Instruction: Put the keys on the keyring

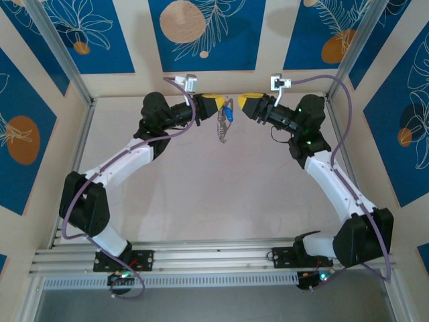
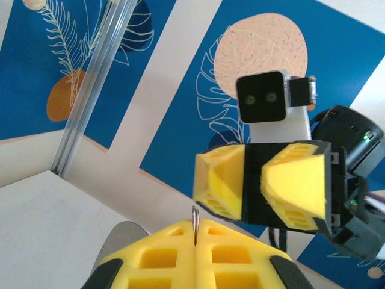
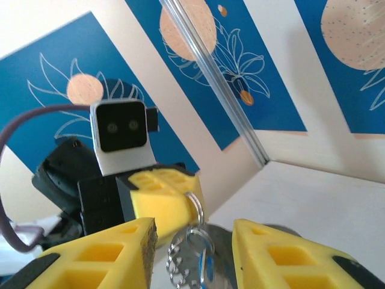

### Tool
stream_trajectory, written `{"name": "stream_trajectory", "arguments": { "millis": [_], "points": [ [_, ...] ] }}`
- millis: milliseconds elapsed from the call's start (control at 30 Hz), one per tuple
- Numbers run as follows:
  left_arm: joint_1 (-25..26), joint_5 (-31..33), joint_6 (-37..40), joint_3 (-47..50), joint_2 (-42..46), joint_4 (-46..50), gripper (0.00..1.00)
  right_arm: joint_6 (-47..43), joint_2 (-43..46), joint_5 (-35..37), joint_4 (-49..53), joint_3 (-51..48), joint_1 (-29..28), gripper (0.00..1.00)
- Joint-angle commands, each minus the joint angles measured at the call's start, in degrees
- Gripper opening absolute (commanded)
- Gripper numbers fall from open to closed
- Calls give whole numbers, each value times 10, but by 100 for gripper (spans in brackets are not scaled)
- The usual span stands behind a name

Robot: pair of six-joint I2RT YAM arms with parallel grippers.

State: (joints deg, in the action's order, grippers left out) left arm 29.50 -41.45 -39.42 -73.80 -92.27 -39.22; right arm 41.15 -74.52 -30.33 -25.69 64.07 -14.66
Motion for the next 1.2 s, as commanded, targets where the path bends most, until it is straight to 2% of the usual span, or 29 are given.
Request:
{"name": "stream_trajectory", "arguments": {
  "millis": [0, 467, 733, 867, 1167],
  "points": [
    [5, 14, -30, 2, 17, -80, 0, 66, -24, -16, -75, 25, -4, 40],
    [7, 10, -47, 0, 8, -97, 0, 85, -72, -26, -101, 58, -35, 43],
    [7, 9, -45, -1, 9, -96, 0, 85, -82, -40, -97, 65, -42, 40],
    [7, 9, -45, -1, 10, -96, 0, 86, -82, -45, -95, 65, -43, 31],
    [9, 5, -45, -3, 10, -94, 0, 84, -82, -61, -98, 68, -42, 1]
  ]
}}
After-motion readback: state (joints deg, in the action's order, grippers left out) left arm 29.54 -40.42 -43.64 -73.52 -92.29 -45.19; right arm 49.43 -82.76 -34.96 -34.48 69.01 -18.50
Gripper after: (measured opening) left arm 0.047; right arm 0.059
